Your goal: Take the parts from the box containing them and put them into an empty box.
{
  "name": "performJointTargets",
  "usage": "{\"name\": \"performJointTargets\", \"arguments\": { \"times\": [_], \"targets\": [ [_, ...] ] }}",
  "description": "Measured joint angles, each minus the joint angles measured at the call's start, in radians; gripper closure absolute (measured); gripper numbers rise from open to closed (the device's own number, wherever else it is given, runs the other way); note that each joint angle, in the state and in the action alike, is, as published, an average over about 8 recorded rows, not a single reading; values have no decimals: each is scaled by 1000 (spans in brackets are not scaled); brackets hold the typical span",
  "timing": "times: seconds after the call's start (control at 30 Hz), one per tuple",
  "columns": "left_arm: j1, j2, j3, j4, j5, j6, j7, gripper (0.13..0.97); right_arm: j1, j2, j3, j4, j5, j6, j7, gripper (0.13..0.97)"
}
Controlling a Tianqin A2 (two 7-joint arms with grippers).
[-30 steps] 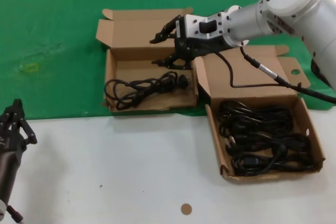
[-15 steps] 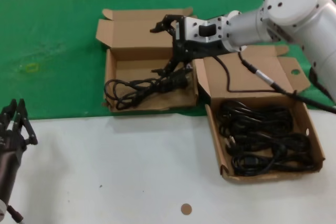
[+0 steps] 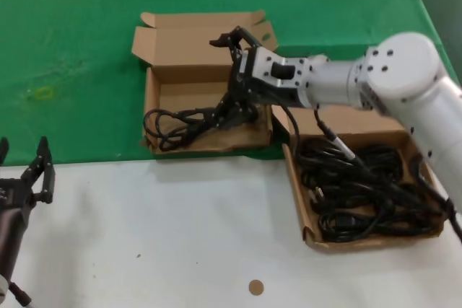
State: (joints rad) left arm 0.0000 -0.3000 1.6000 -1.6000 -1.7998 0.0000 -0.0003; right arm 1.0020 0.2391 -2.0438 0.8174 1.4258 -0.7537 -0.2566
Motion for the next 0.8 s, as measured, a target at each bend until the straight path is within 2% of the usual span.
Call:
{"name": "performJointTargets", "arguments": {
  "times": [0.07,0.23,0.33,0.37,0.63,0.8],
  "targets": [
    [0,0,0,0,0,0,0,782,-34,2,15,27,13,26,9,255],
    [0,0,0,0,0,0,0,662,-119,7,53,93,44,89,30,179],
    [0,0,0,0,0,0,0,589,-170,10,75,132,63,128,43,167],
    [0,0,0,0,0,0,0,589,-187,11,83,146,70,140,48,161],
    [0,0,0,0,0,0,0,370,-322,20,143,251,120,242,82,130],
    [0,0,0,0,0,0,0,352,-406,25,180,317,152,306,104,129]
  ]
}}
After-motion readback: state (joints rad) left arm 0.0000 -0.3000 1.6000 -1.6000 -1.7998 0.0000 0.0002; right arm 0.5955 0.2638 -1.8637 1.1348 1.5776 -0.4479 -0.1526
